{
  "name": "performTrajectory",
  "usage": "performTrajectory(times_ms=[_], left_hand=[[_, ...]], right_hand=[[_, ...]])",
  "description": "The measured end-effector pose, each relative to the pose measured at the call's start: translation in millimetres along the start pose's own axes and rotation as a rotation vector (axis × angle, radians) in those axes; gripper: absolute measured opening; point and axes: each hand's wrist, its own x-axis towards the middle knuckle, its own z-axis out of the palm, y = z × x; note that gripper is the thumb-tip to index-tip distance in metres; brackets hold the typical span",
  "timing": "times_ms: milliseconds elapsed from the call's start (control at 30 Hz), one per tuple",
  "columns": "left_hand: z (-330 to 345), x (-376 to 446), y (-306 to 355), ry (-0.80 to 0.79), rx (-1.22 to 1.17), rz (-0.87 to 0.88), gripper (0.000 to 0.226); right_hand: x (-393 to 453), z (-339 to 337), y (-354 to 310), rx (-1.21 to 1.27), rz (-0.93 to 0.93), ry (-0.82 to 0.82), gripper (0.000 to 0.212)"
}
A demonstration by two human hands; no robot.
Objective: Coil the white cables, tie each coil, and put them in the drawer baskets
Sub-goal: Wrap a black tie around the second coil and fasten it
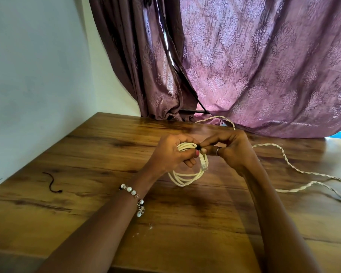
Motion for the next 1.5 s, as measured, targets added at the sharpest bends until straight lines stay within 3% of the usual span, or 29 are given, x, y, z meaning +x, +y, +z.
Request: performTrajectory(times_ms=[267,367,500,833,1400,1500], left_hand=[[0,-2,0,-0.002,-0.034,0.022,0.022],[0,-1,2,-0.007,-0.076,0.01,0.021],[0,-2,4,0.008,-0.114,-0.007,0.023],[0,-2,5,0.033,-0.11,0.033,0.02],[-2,-3,5,0.119,-0.032,0.063,0.02],[-2,-4,6,0.13,-0.015,0.076,0.021]], right_hand=[[-3,2,2,0.378,0.225,0.005,0.031],[-3,3,3,0.409,0.258,0.012,0.034],[-4,2,2,0.457,0.279,-0.006,0.021],[-6,5,0,0.555,0.329,0.057,0.023],[0,31,5,-0.2,-0.153,0.244,0.02],[0,31,5,-0.227,-0.187,0.25,0.019]])
